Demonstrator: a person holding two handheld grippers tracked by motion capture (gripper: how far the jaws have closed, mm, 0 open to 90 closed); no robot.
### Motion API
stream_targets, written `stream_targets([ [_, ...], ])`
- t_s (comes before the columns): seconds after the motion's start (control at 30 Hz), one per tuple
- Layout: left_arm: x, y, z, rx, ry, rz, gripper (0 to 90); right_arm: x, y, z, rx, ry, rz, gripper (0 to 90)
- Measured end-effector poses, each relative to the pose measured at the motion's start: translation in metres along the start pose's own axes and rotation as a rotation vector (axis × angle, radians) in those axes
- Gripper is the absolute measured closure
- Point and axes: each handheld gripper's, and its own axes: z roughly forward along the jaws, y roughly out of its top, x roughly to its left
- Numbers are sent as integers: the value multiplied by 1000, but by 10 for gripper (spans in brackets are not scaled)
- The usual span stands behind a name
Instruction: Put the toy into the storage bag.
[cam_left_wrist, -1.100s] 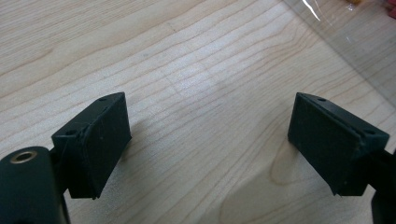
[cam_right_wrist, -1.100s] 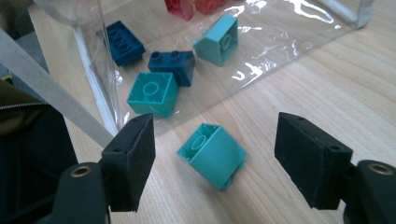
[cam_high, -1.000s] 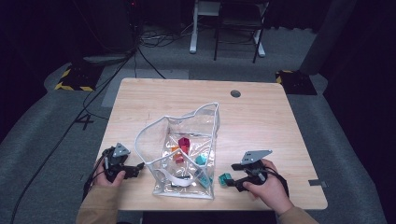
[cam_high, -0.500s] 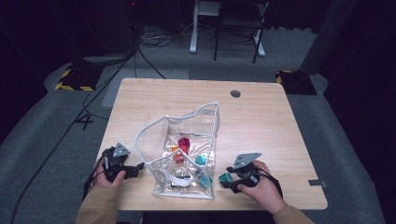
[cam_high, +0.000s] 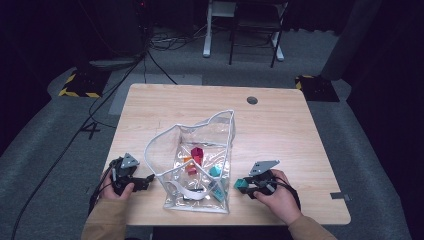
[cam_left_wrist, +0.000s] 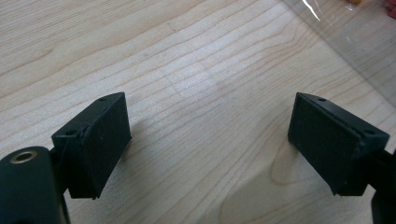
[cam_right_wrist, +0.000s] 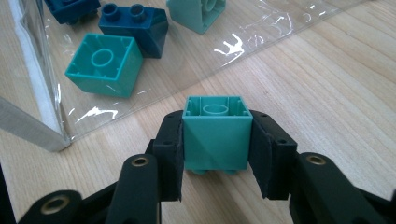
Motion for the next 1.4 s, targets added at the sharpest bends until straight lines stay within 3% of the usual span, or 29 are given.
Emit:
stream_targets([
  [0.5, 0, 0, 0, 0, 0, 1, 132, -2, 16, -34, -66, -30, 3, 591],
  [1.2, 0, 0, 0, 2, 0, 5, 132, -2, 61, -98, -182, -76, -40, 591],
  [1.4, 0, 0, 0, 2, 0, 4, 132, -3, 71, -111, -223, -74, -28, 591],
])
